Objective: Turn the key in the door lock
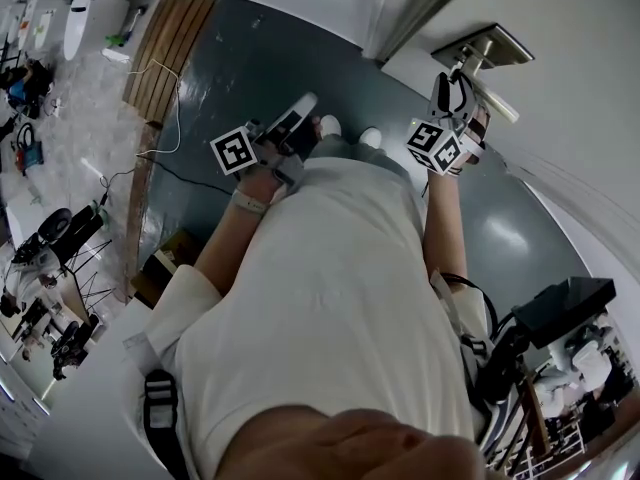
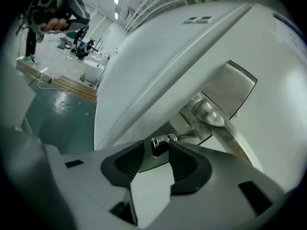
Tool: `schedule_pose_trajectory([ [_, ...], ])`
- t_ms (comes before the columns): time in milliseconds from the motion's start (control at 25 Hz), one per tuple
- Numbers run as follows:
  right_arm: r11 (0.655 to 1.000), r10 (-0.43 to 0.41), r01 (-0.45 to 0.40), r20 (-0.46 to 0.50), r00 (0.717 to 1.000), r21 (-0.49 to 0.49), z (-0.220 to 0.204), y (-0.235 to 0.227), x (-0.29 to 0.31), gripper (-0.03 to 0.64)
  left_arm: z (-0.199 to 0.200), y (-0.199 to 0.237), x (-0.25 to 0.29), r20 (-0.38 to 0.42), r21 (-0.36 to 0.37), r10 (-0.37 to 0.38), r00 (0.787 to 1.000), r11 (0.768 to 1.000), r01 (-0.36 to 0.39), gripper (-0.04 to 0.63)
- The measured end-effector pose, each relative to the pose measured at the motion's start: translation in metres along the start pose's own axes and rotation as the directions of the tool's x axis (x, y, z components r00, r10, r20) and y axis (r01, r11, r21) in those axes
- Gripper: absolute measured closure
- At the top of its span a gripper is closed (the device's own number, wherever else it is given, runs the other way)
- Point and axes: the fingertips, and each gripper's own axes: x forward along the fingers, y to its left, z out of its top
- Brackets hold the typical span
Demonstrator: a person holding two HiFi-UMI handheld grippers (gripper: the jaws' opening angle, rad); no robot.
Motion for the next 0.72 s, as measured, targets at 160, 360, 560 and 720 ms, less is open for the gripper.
schedule_pose_trajectory([
  [160,1.0,-0.029,0.029,0.009,1.0,-0.008,0.002,0.0,0.001,0.472,0.001,-0.001,-0.006,0.014,-0.008,0.002,1.0,1.0,-0.002,0.589],
  [360,0.997,-0.066,0.067,0.012,0.998,-0.037,0.004,-0.001,0.002,0.472,-0.004,-0.001,-0.011,0.02,-0.02,0.008,1.0,1.0,-0.008,0.589],
  [560,0.995,-0.103,0.102,0.027,0.994,0.01,0.005,-0.009,0.0,0.49,-0.003,-0.001,-0.015,0.037,-0.022,0.012,0.999,1.0,-0.012,0.589],
  [720,0.992,-0.091,0.087,0.037,0.995,0.096,0.005,-0.013,-0.001,0.52,-0.004,-0.001,-0.015,0.044,-0.029,0.01,0.999,1.0,-0.009,0.589],
])
